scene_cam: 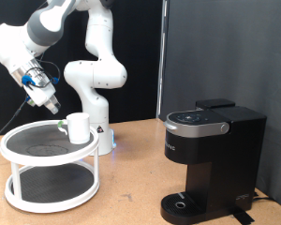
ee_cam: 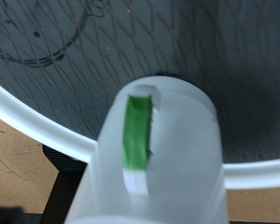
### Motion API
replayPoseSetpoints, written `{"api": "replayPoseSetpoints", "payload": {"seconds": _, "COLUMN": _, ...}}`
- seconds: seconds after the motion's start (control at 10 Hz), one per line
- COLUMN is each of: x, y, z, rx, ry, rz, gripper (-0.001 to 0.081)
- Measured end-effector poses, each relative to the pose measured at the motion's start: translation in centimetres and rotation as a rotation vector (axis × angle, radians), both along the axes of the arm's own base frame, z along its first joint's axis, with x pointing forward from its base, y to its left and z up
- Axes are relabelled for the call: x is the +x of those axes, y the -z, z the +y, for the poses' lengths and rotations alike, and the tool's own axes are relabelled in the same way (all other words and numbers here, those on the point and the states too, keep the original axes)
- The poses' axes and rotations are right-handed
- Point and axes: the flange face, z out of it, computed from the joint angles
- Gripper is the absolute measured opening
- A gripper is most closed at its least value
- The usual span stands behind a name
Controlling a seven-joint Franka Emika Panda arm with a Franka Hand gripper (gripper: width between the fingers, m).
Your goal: Make a cup of coffee with the keurig machine
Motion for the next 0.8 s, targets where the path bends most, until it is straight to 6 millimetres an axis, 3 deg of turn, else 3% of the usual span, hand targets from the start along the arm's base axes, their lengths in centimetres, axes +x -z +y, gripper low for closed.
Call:
{"api": "replayPoseSetpoints", "payload": {"seconds": 0.1, "x": 0.1, "y": 0.8, "z": 0.2, "rx": 0.007, "ry": 0.002, "rz": -0.013, "gripper": 0.062}}
{"api": "replayPoseSetpoints", "payload": {"seconds": 0.2, "x": 0.3, "y": 1.4, "z": 0.4, "rx": 0.017, "ry": 0.003, "rz": -0.02, "gripper": 0.0711}}
{"api": "replayPoseSetpoints", "payload": {"seconds": 0.8, "x": 0.8, "y": 4.3, "z": 1.4, "rx": 0.028, "ry": -0.011, "rz": 0.004, "gripper": 0.0734}}
